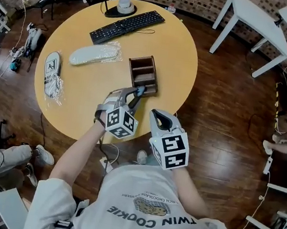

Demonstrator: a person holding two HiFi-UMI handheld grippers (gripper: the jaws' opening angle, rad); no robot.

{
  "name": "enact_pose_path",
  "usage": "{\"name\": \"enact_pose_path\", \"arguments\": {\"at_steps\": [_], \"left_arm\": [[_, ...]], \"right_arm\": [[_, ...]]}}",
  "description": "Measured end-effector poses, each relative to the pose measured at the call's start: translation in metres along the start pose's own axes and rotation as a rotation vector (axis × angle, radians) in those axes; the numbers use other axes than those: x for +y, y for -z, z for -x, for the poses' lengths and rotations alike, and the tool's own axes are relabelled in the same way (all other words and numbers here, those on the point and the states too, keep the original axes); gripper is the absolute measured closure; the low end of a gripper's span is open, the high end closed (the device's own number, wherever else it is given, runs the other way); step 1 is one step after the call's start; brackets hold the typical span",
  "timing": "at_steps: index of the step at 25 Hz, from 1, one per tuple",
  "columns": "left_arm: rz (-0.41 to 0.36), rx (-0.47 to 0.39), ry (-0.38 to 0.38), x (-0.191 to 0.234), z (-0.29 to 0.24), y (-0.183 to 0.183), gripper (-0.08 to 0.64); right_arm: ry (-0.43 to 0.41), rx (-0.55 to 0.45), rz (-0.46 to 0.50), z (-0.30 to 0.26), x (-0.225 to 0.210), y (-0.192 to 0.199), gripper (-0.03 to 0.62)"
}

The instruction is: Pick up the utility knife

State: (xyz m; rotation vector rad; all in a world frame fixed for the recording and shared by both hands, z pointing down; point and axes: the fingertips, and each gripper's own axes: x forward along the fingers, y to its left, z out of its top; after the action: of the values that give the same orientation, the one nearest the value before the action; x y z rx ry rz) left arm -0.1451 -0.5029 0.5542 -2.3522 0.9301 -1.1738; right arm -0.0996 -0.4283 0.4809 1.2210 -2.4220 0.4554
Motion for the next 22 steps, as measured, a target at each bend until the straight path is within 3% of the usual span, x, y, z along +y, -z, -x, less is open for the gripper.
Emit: {"name": "enact_pose_path", "arguments": {"at_steps": [9,12,22], "left_arm": [[-0.102,0.028,0.035,-0.007,-0.018,0.006,0.453],[-0.103,0.022,0.050,-0.005,-0.020,0.004,0.488],[-0.063,0.025,0.043,-0.003,-0.006,-0.002,0.489]], "right_arm": [[0.020,0.013,-0.009,0.000,-0.008,0.006,0.589],[0.030,0.014,-0.011,0.001,-0.012,0.006,0.589],[0.020,0.014,-0.003,0.008,-0.005,0.009,0.589]]}}
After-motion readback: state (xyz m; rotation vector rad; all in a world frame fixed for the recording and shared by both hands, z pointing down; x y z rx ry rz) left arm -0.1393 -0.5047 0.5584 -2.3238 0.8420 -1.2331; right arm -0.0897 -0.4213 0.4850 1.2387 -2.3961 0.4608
